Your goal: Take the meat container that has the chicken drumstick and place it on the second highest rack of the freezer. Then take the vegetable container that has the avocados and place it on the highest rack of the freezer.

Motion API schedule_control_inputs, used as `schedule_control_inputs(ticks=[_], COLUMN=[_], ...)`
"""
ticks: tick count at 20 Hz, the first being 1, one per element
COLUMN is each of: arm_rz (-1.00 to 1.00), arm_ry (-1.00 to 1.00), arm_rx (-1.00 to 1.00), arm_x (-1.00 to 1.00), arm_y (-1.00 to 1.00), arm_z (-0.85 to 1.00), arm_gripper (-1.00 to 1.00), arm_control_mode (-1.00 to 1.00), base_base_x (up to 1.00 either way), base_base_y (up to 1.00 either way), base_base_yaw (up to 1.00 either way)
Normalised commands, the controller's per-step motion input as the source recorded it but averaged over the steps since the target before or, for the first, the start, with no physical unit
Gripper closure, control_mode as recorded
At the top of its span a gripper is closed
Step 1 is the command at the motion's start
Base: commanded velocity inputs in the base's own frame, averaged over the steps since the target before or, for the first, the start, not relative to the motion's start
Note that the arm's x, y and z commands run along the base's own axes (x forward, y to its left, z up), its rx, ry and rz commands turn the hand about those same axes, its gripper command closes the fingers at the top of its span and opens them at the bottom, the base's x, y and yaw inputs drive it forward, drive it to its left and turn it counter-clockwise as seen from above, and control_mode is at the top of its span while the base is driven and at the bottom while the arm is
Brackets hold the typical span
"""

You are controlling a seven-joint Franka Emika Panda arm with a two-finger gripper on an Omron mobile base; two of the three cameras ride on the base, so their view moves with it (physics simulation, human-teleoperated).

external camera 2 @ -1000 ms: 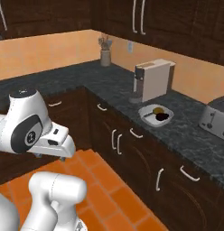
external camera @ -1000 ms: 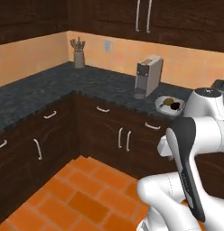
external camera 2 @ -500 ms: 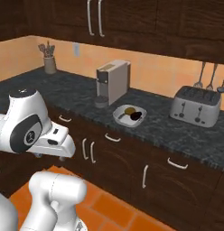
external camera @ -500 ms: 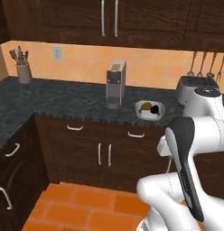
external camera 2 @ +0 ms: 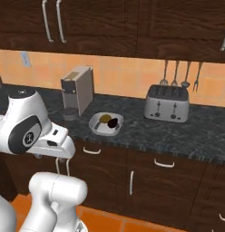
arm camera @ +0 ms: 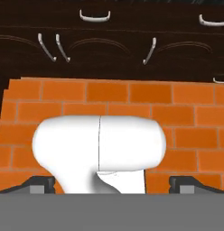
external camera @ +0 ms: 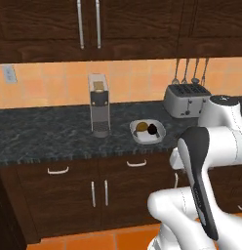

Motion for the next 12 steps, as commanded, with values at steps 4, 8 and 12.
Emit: schedule_control_inputs(ticks=[4,8,12], arm_rz=[0.00,0.00,0.00], arm_ry=[0.00,0.00,0.00], arm_rx=[0.00,0.00,0.00], arm_x=[0.00,0.00,0.00], arm_y=[0.00,0.00,0.00], arm_z=[0.00,0.00,0.00], arm_gripper=[-1.00,-1.00,-1.00], arm_control_mode=[1.00,1.00,1.00], base_base_x=[0.57,0.57,0.61], base_base_y=[0.40,0.19,0.17], base_base_yaw=[-0.18,-0.19,-0.19])
